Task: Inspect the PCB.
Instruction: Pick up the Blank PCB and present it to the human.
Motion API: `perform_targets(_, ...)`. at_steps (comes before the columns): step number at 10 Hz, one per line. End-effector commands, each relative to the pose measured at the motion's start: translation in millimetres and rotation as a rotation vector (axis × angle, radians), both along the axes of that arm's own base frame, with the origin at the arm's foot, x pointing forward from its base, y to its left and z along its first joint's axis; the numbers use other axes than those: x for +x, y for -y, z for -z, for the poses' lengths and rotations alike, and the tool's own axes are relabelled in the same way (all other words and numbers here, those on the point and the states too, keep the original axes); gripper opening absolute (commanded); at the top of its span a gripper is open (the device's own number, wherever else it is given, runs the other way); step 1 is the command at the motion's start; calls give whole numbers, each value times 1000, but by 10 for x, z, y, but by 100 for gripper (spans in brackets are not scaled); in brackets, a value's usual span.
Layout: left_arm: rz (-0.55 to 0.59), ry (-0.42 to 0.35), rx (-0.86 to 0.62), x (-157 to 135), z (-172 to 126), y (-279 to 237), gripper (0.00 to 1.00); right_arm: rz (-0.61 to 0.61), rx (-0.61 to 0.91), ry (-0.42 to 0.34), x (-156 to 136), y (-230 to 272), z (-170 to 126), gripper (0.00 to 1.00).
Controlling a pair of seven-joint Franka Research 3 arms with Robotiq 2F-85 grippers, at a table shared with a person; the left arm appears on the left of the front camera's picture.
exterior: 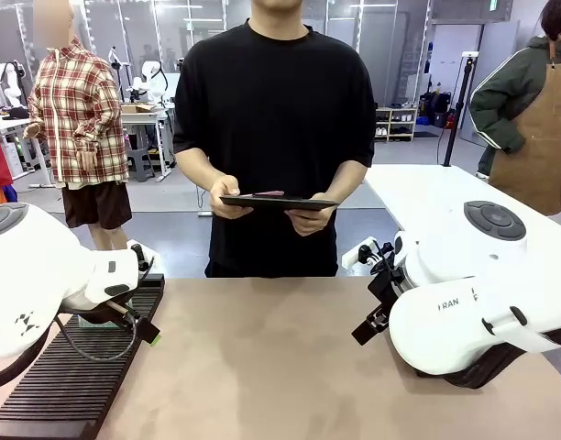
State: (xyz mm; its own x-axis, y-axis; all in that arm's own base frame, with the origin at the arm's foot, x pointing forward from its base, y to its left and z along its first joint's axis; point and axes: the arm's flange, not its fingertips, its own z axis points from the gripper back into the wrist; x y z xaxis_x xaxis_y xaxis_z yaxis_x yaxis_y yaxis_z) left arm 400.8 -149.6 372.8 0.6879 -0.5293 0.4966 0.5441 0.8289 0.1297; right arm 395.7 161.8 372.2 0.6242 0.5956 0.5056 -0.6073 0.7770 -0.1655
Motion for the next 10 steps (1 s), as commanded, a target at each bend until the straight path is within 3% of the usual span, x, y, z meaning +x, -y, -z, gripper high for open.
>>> perform_targets(1, 0, 0, 0, 0, 0, -1, 100, 3, 6, -2, -9, -21, 1, 100)
perform_targets(5, 0, 0, 0, 0, 0, 0, 100, 0, 0, 0, 0, 0, 0, 100)
perform_targets(7, 73, -37, 11, 118, -422, -197, 100, -29, 46, -76, 50, 259, -394, 100)
perform_targets(10, 166, -212, -230, 22, -1107, -648, 100, -110, 172, -248, -72, 795, -992, 100)
